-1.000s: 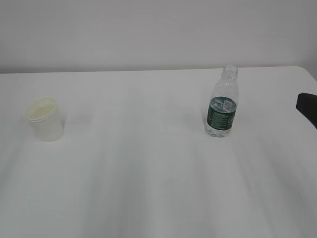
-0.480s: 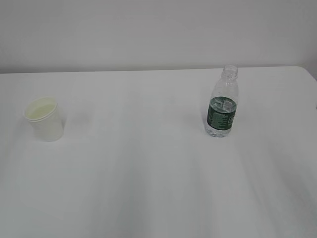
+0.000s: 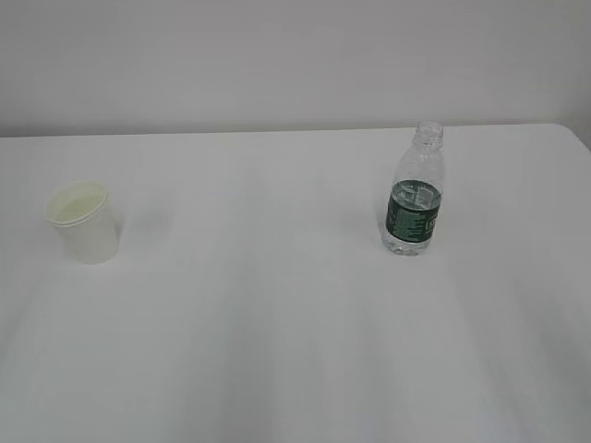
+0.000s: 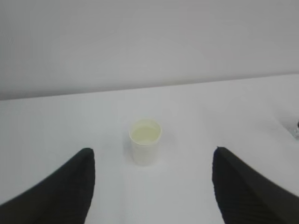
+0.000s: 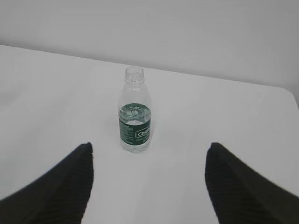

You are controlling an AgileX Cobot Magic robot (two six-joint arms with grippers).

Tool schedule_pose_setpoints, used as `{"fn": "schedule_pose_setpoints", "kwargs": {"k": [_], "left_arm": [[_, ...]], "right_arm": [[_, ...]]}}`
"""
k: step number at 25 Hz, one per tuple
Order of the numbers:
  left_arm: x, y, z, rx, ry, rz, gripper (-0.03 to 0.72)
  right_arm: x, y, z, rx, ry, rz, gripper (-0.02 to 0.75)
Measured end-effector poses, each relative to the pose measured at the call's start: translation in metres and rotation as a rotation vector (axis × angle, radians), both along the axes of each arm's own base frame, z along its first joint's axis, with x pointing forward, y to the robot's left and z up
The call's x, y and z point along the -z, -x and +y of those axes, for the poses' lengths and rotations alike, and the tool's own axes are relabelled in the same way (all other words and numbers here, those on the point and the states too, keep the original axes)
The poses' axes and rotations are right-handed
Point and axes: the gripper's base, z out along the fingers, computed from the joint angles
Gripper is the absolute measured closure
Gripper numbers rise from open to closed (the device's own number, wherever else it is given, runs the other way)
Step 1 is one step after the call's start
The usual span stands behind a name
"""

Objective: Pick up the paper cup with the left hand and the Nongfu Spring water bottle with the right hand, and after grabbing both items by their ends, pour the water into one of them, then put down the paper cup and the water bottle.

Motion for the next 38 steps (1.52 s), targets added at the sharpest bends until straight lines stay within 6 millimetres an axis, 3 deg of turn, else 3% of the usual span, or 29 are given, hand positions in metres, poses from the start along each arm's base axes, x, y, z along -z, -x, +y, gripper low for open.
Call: {"fn": "schedule_pose_setpoints", "kwargs": {"k": [7, 16, 38], "left_arm": [[0.011, 0.008, -0.003, 0.034, 0.005, 0.125, 0.132], [0.015, 0.035, -0.002, 0.050, 0.003, 0.101, 0.140], [0.029, 0.065, -0.003, 0.082, -0.003, 0.148, 0.167]], "right_arm": [[0.001, 0.017, -0.006, 0.010, 0.020, 0.028, 0.172], [-0.003, 0.039, -0.014, 0.029, 0.042, 0.068, 0.172], [0.013, 0.097, -0.031, 0.063, 0.035, 0.128, 0.172]]}}
